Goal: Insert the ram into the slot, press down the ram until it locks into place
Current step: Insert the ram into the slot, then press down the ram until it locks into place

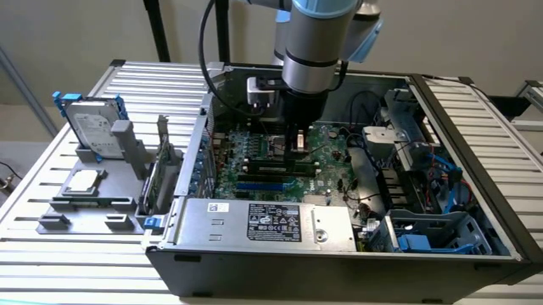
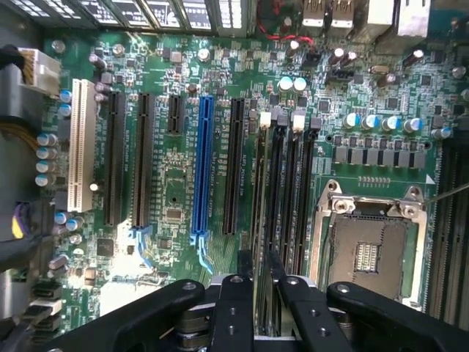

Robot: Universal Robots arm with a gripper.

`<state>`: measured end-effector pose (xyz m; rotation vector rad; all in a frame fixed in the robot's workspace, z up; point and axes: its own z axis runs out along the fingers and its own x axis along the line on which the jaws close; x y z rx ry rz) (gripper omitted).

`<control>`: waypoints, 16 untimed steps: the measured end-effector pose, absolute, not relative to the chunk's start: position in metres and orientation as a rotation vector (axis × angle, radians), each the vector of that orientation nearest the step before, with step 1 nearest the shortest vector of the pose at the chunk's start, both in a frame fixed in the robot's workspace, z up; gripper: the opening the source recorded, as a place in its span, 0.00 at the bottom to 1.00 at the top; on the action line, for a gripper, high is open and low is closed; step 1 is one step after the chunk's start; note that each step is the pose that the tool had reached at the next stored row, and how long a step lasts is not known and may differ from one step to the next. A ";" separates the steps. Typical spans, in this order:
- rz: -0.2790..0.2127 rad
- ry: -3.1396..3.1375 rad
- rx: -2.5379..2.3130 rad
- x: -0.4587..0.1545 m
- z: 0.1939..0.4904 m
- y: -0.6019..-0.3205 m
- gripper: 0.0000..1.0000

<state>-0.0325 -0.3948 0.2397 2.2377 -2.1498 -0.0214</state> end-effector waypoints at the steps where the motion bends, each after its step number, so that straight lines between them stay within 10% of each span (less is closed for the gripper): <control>1: -0.021 -2.149 2.238 -0.033 0.242 -0.395 0.22; 16: -0.021 -2.150 2.238 -0.037 0.246 -0.395 0.10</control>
